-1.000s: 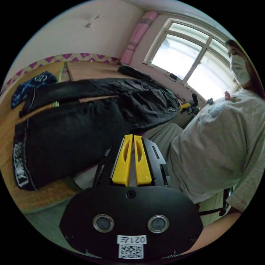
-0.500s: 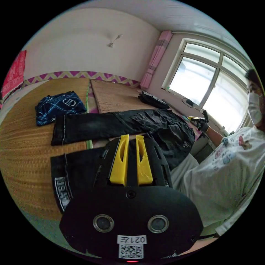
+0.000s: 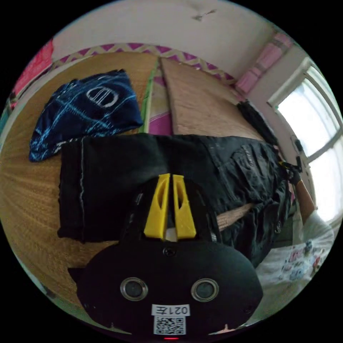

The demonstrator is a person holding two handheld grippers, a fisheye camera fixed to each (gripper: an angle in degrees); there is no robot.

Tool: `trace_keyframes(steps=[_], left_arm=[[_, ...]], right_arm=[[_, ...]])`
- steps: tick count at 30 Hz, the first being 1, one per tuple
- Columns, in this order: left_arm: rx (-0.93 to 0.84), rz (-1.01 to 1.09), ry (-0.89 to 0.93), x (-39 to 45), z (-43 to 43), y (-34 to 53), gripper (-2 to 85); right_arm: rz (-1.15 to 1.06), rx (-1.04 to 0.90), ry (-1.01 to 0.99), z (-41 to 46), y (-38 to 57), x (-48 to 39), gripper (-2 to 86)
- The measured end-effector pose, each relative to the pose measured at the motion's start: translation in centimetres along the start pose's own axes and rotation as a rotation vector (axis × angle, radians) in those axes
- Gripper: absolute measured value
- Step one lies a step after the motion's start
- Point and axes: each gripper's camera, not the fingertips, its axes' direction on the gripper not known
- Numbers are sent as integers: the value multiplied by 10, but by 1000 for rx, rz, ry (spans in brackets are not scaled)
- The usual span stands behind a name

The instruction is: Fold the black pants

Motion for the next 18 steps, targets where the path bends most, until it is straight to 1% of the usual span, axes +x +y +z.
trace_keyframes(steps=[2, 4, 6, 8, 10, 12, 14, 15, 16, 17, 18], left_arm=[[-10, 12, -24, 1, 2, -8, -5], [-17, 32, -97, 3, 3, -17, -8], [-30, 40, -130, 2, 5, -30, -9], [-58, 22, -99, -3, 9, -48, -9], [-81, 6, -89, -5, 13, -57, -9], [-95, 9, -94, -4, 14, -61, -9], [-76, 9, -103, -4, 5, -56, -9], [-56, 2, -104, -4, 1, -53, -9], [-2, -13, -94, -6, -12, -44, -9], [69, -24, -65, -7, -28, -32, -9], [101, -21, -39, -7, -36, -26, -9]], right_arm=[[-15, 20, -69, -8, -2, 3, 21], [-1, 108, -285, -26, -2, 16, 13], [14, 181, -392, -37, -3, 24, 11], [33, 195, -351, -37, -6, 26, 10], [95, 109, -136, -13, -9, 28, 10], [116, 56, -66, 3, -5, 30, 11], [141, 102, -99, -2, 5, 29, 18], [139, 144, -56, -11, 14, 21, 23], [126, 194, 7, -23, 26, 8, 27], [101, 222, 24, -30, 33, -2, 30], [27, 254, 36, -41, 46, -25, 36]])
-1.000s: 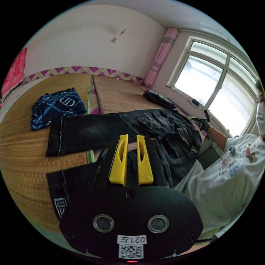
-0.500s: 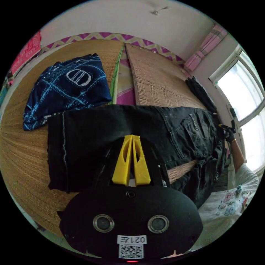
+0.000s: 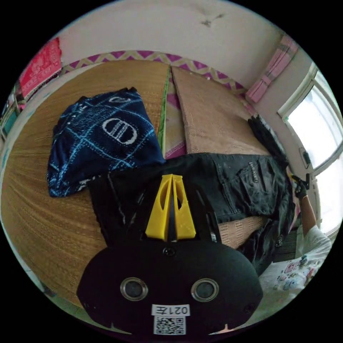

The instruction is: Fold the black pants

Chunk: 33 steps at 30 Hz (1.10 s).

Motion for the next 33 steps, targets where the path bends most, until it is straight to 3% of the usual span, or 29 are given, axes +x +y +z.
trace_keyframes(steps=[3, 7, 10, 11, 13, 17, 25, 27, 29, 33], left_arm=[[32, 141, 144, 24, -29, 30, -5], [-156, 358, 248, 85, -24, 82, 41], [-279, 423, 285, 110, -14, 121, 67], [-283, 410, 258, 110, -13, 136, 61], [-189, 356, 222, 102, -25, 155, 39], [-102, 244, 291, 70, -45, 185, -3], [107, 114, 342, 27, -106, 232, -8], [182, 55, 288, 15, -128, 246, -6], [255, -82, 106, -6, -155, 267, 3], [240, -225, -123, -36, -179, 283, 39]], right_arm=[[-306, -28, -13, -14, 39, -84, 48], [-611, -181, 87, 25, 117, -197, 43], [-594, -367, 304, 73, 173, -225, 3], [-623, -342, 338, 75, 186, -229, 0], [-671, -227, 451, 65, 228, -244, -7], [-645, -233, 503, 53, 257, -257, -8], [-702, -141, 610, 48, 310, -299, -8], [-604, -119, 585, 38, 315, -305, -8], [-538, -63, 481, 22, 325, -312, -9], [-522, -5, 399, 12, 355, -339, -10]])
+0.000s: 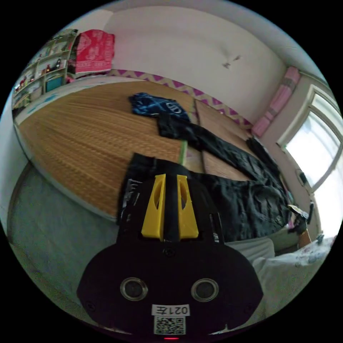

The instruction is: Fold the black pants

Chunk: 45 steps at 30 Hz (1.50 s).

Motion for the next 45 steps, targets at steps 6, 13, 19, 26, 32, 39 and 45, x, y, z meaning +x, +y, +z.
trace_keyframes(steps=[6, 13, 19, 26, 32, 39, 45], left_arm=[[40, -11, -148, -21, -25, -9, 76], [-40, 99, -174, -26, -27, -21, 15], [-14, 106, -78, -43, -44, -66, -7], [-114, 89, -67, -70, -12, -76, -6], [80, -52, -18, -101, -52, -62, -8], [-11, 154, 106, -65, -45, -78, 7], [-237, 245, 34, -32, 24, -132, 81]], right_arm=[[-56, 4, -61, -9, 9, -52, -10], [-8, 11, -125, -13, 24, -78, -10], [14, 33, -116, -24, 27, -90, -10], [-47, -5, -19, -12, 28, -118, -10], [-78, 25, 14, -10, 40, -132, -8], [53, 68, -89, -12, 51, -120, -7], [112, 57, -156, -10, 53, -110, -7]])
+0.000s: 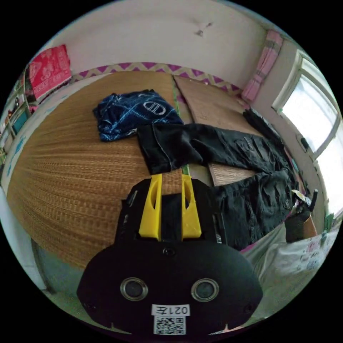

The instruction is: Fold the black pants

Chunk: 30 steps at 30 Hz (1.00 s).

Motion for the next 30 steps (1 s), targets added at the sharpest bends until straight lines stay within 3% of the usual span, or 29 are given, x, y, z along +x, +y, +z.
trace_keyframes(steps=[5, 10, 15, 18, 20, 23, 30], left_arm=[[-11, -324, 145, -44, 19, -17, 68], [-13, -257, 109, -44, 16, -17, 3], [137, -288, 248, -67, -23, -8, -7], [77, -301, 229, -80, -17, -1, -8], [-52, -367, 253, -95, 10, 12, -8], [22, -477, 404, -114, 15, 33, -8], [77, -412, 328, -101, -5, 48, -7]], right_arm=[[-6, 7, 39, 2, 4, -6, -7], [58, 38, -5, 3, 11, 4, -7], [51, 32, -5, 5, 13, 8, -7], [51, 31, -9, 7, 14, 11, -7], [52, 33, -10, 8, 15, 13, -7], [56, 37, -14, 10, 18, 18, -7], [51, 43, -14, 14, 24, 31, -6]])
